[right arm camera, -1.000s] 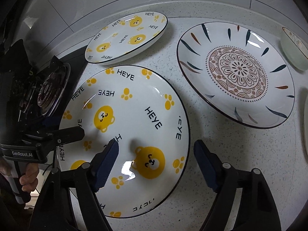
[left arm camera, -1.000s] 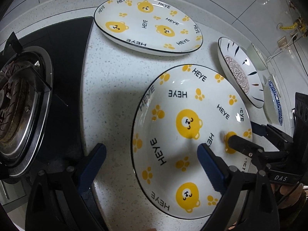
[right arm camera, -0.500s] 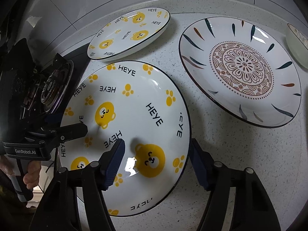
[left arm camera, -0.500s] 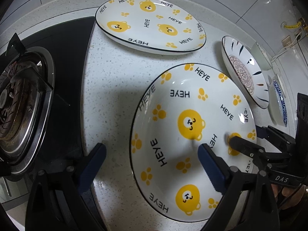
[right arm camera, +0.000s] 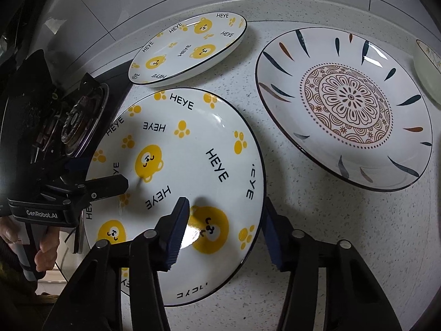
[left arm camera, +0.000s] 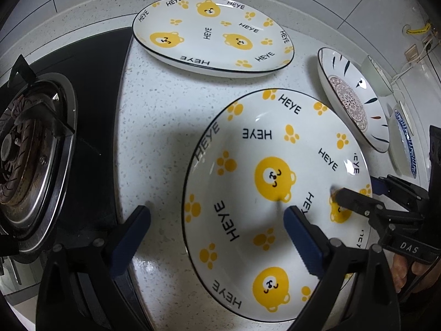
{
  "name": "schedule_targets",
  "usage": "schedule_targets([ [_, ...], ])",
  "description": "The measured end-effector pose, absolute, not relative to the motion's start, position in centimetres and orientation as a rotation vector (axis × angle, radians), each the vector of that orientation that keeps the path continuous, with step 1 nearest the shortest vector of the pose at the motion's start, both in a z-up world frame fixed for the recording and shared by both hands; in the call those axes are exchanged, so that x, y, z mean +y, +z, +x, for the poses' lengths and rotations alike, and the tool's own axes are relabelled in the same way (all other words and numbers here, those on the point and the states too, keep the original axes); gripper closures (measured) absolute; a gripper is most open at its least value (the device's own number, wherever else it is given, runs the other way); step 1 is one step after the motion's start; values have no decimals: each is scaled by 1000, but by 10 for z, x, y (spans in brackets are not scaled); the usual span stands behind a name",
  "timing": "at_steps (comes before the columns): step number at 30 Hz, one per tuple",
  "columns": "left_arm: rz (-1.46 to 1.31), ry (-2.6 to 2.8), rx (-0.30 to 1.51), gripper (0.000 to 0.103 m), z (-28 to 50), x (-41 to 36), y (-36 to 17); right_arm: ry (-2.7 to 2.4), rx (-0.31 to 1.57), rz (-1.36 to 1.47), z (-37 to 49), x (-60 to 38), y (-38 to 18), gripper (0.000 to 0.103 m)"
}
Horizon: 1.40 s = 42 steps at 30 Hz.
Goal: Organize plates and bowls
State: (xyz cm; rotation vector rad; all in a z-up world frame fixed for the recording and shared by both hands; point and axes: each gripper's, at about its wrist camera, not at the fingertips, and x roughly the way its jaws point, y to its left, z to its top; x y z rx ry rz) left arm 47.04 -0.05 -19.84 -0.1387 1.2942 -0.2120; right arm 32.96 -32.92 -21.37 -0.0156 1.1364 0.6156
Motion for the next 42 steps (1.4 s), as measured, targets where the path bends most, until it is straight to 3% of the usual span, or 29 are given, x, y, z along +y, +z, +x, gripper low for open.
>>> schedule_targets([
  [3, -157, -199, 1300, 14, 471, 3, -196, 621, 1137, -19, 330, -331, -214, 70],
  [5, -152, -201, 1293, 33, 471, 3, -193, 620, 1137, -22, 331, -333, -215, 77],
  [7, -141, -229, 1291, 66, 472, 1, -191, 626, 1144, -3, 333, -337, -216, 83],
  [12, -201, -205, 1295, 81, 476, 12, -192, 659, 1158, 42, 335, -346, -217, 85],
  [22, -348, -227, 1305, 89, 462, 25, -187, 683, 1186, 108, 333, -358, -216, 89],
  [42, -409, -327, 1313, 90, 361, 50, -139, 626, 1204, 151, 223, -357, -173, 90],
])
